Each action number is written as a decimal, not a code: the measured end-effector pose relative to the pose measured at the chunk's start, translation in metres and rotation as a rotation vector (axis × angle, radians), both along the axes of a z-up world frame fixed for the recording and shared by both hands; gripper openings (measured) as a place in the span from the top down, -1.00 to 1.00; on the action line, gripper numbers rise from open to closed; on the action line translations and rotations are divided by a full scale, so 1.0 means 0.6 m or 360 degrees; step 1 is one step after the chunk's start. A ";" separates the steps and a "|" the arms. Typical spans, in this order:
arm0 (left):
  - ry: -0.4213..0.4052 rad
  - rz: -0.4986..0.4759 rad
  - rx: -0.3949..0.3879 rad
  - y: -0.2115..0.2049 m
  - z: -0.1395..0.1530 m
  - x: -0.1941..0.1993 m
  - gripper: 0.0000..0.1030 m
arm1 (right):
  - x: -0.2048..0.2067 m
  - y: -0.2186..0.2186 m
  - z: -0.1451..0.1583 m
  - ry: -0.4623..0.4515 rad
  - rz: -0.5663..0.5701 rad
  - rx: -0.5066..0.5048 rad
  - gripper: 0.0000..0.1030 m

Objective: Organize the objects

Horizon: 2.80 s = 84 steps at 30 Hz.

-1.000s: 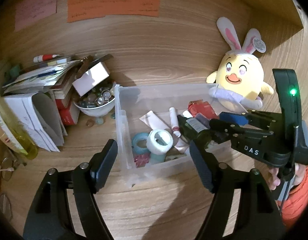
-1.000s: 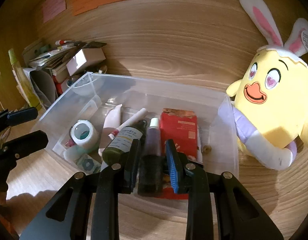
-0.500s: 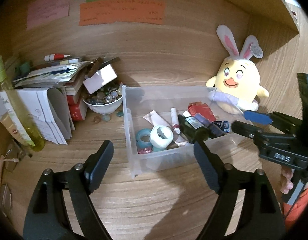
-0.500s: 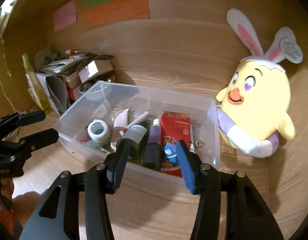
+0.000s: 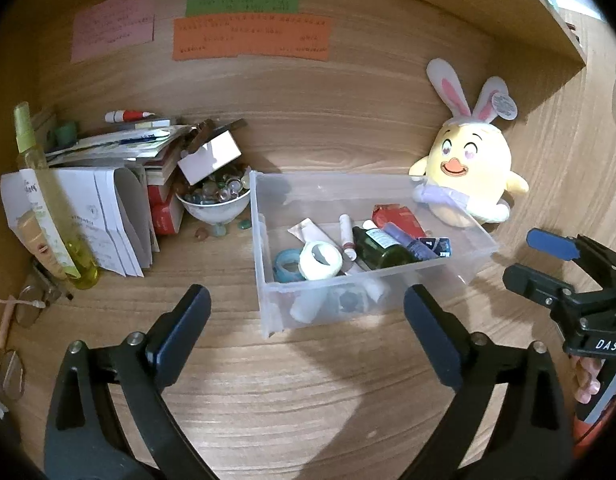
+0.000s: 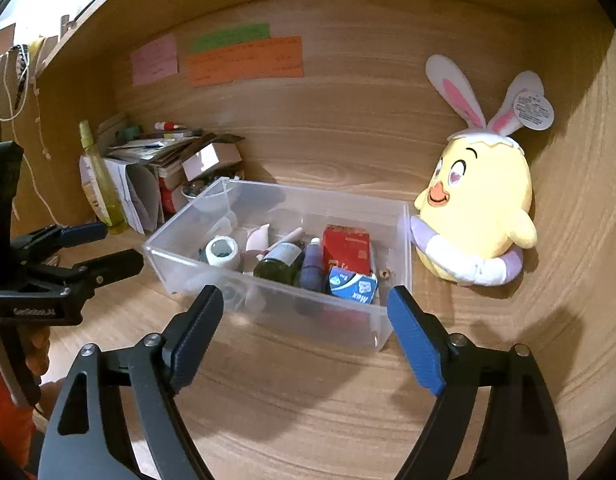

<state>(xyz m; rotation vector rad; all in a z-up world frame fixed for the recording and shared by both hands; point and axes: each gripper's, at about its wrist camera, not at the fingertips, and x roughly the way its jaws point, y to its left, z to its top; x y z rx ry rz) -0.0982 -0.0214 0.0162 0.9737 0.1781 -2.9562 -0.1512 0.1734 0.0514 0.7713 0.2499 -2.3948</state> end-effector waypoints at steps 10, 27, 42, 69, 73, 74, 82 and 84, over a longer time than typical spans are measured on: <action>-0.0023 -0.0014 0.0024 0.004 -0.011 0.009 -0.91 | 0.012 0.004 -0.010 -0.0032 -0.0012 -0.0021 -0.59; -0.0019 -0.0004 0.0043 0.000 -0.011 0.015 -0.91 | 0.014 -0.006 -0.015 -0.0048 -0.0007 -0.0011 -0.59; -0.0005 0.0006 0.0047 -0.002 -0.007 0.016 -0.91 | 0.014 -0.011 -0.019 -0.0057 0.0002 0.0001 -0.59; 0.0030 -0.0022 0.0041 0.009 0.000 0.018 -0.91 | 0.013 -0.004 -0.020 -0.0066 -0.0009 -0.0010 -0.59; 0.0014 -0.0051 0.0072 0.010 -0.001 0.013 -0.91 | 0.011 -0.001 -0.021 -0.0072 -0.0017 -0.0018 -0.59; 0.0005 -0.0059 0.0076 0.012 -0.002 0.011 -0.91 | 0.011 0.000 -0.021 -0.0074 -0.0017 -0.0019 -0.59; 0.0005 -0.0103 0.0042 0.019 -0.005 0.007 -0.91 | 0.010 0.002 -0.023 -0.0084 -0.0024 -0.0022 -0.59; 0.0022 -0.0114 0.0024 0.024 -0.004 0.008 -0.91 | 0.008 0.003 -0.025 -0.0089 -0.0029 -0.0023 -0.60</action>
